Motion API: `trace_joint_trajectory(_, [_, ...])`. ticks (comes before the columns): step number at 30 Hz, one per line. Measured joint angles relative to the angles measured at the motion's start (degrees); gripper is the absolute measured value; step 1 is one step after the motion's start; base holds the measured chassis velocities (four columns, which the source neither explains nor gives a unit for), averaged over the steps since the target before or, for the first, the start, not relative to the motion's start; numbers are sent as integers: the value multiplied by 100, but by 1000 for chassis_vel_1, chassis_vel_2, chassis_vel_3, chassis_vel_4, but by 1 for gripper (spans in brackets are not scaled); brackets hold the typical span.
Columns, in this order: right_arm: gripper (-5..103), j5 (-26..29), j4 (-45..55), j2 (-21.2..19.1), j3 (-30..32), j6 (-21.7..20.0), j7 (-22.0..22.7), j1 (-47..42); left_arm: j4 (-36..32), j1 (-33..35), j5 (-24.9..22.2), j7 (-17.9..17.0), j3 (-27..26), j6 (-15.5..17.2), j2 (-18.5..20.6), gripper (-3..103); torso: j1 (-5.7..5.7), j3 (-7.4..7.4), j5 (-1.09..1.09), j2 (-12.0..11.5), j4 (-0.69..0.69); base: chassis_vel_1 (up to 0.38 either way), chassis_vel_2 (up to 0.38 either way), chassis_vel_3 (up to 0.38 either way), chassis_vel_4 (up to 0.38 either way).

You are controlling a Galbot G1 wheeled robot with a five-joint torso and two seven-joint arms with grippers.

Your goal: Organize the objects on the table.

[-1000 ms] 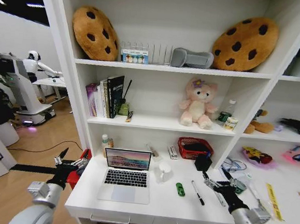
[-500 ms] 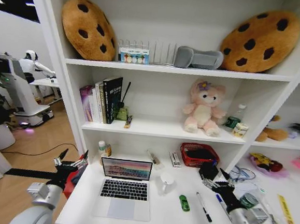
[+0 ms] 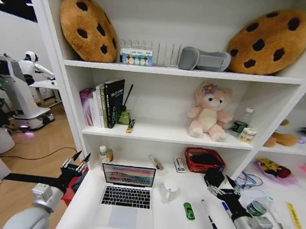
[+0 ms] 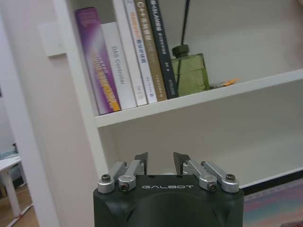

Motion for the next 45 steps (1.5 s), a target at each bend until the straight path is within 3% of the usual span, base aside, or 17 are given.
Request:
trace_joint_trajectory(1, [100,-28,-36,41,-16,24,0,1,52,-49,-18,5,93,1,414,26,1,0,0,0,0,0,0,0,0])
trace_joint_trajectory(2, [100,-28,-36,41,-16,24,0,1,52,-49,-18,5,93,1,414,26,1,0,0,0,0,0,0,0,0])
trace_joint_trajectory(3, [100,-60,-73,91,-37,50,0,1,154,-181,-27,3,299,13,870,22,1,1,0,0,-1,0,0,0,0])
trace_joint_trajectory(6, [100,-79,-97,122,-45,66,0,3,218,-313,-45,3,494,35,1173,16,2,1,-1,-1,-1,0,0,0,0])
trace_joint_trajectory(9, [100,-119,-171,174,-64,109,0,3,367,-616,-171,-2,990,94,1868,2,2,1,-2,-1,-1,0,0,0,0])
trace_joint_trajectory(10, [100,-119,-171,174,-64,109,0,3,367,-616,-171,-2,990,94,1868,2,2,1,-2,-1,-1,0,0,0,0])
trace_joint_trajectory(12, [100,-123,-207,188,-63,126,0,12,464,-730,-242,16,1188,99,2325,0,2,1,1,-1,-1,0,0,0,0])
trace_joint_trajectory(17, [100,-121,-248,222,-60,134,0,44,549,-778,-413,97,1247,70,3022,0,2,1,0,-1,0,0,0,0,0])
trace_joint_trajectory(18, [100,-121,-248,222,-60,134,0,44,549,-778,-413,97,1247,70,3022,0,2,1,0,-1,0,0,0,0,0])
trace_joint_trajectory(22, [100,-186,-260,309,-169,150,1,76,614,-837,-826,156,1158,46,3808,0,2,1,0,-1,-1,0,0,0,0])
trace_joint_trajectory(32, [100,-203,-252,377,-189,192,2,76,631,-732,-1126,313,1269,29,4662,0,2,1,0,-2,0,0,0,0,0])
trace_joint_trajectory(39, [100,-188,-253,427,-156,230,5,50,503,-655,-1018,348,1387,-11,4749,0,2,1,0,-2,0,0,0,0,0])
trace_joint_trajectory(45, [100,-188,-253,439,-141,232,23,49,253,-589,-739,341,1432,-125,4590,0,2,1,0,-2,-1,0,0,0,0])
